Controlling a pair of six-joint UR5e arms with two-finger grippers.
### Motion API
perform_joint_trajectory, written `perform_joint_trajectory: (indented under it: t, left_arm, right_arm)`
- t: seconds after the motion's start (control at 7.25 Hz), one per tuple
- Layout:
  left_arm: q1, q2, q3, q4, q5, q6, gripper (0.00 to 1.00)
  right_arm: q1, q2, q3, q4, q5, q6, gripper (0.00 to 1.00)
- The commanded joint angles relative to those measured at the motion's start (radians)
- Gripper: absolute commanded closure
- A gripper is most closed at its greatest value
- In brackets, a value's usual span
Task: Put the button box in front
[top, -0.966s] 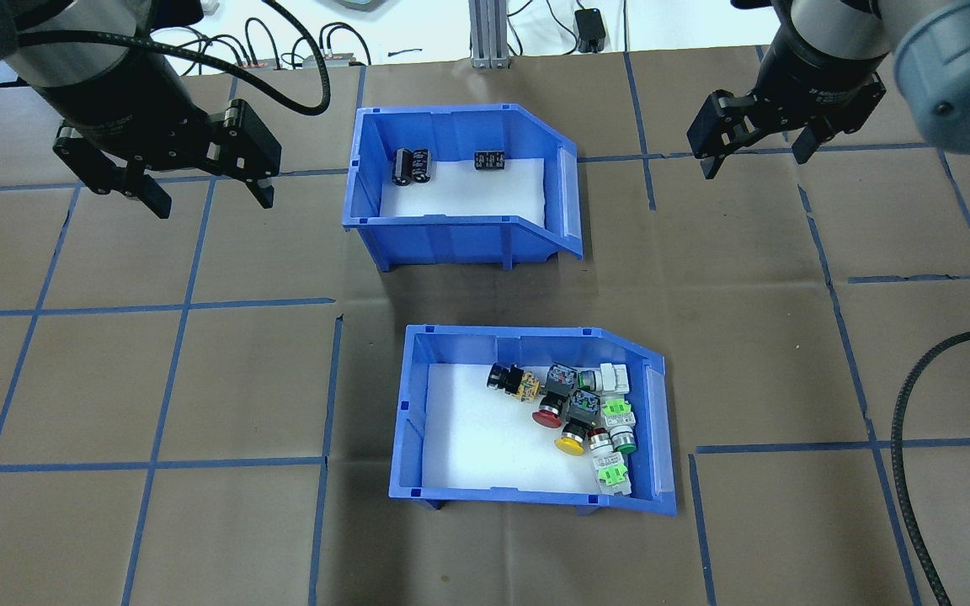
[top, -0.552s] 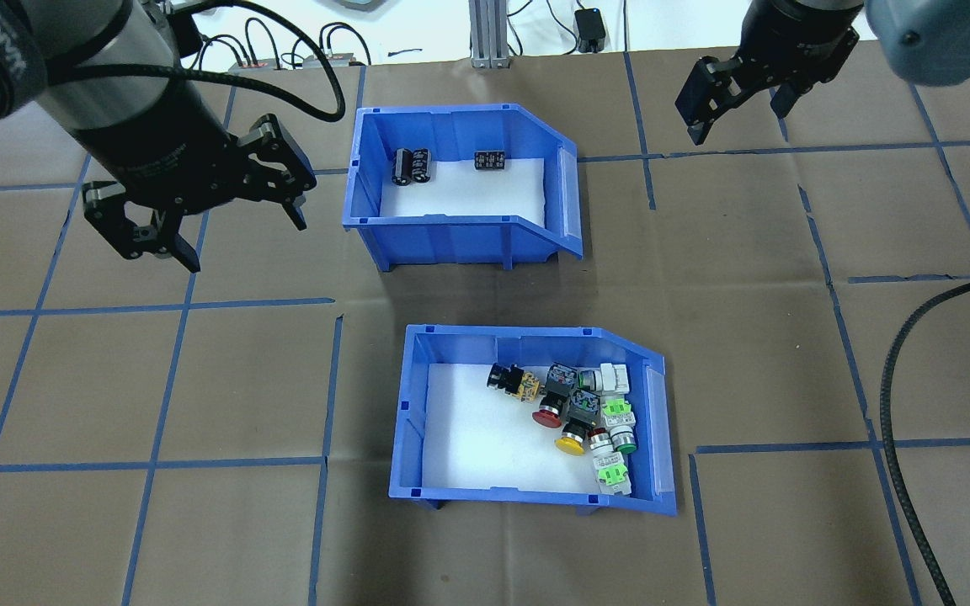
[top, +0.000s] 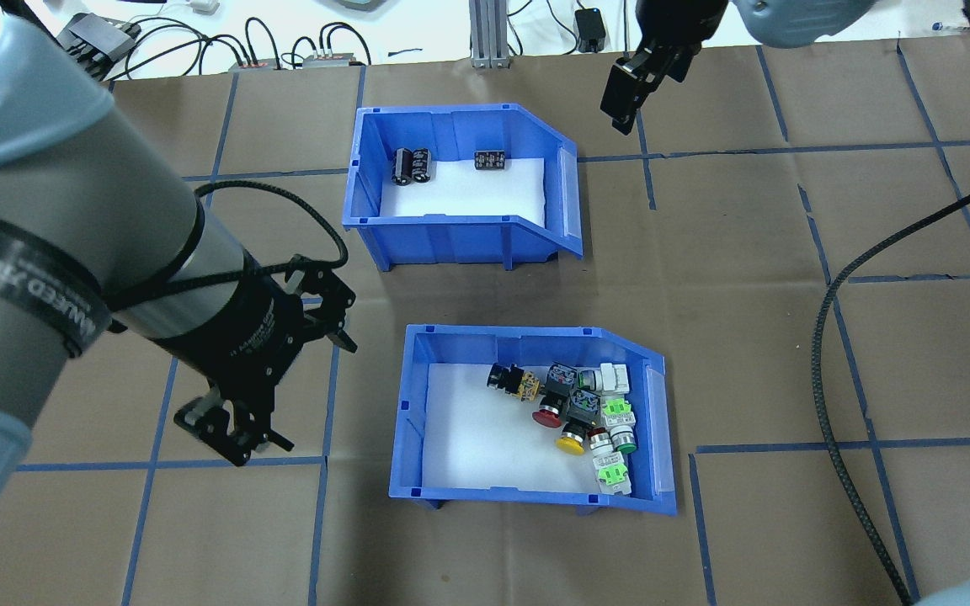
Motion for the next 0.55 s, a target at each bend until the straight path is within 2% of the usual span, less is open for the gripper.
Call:
perform_joint_trajectory:
  t: [0.0, 0.14, 0.41]
  left_arm:
    - [-0.049, 0.062, -0.128, 0.065, -0.013, -0.235, 0.01]
    - [-0.127, 0.041, -0.159, 0.081, -0.013, -0.381, 0.01]
    - [-0.217, 0.006, -0.243, 0.266, -0.011, -0.521, 0.01]
  right_arm:
    - [0.115, 0.065, -0.022, -0.045, 0.001, -0.092, 0.00]
    - [0.181, 0.097, -0.030, -0.059, -0.001, -0.120, 0.00]
    - [0.275, 0.169, -0.031, -0.090, -0.006, -0.192, 0.00]
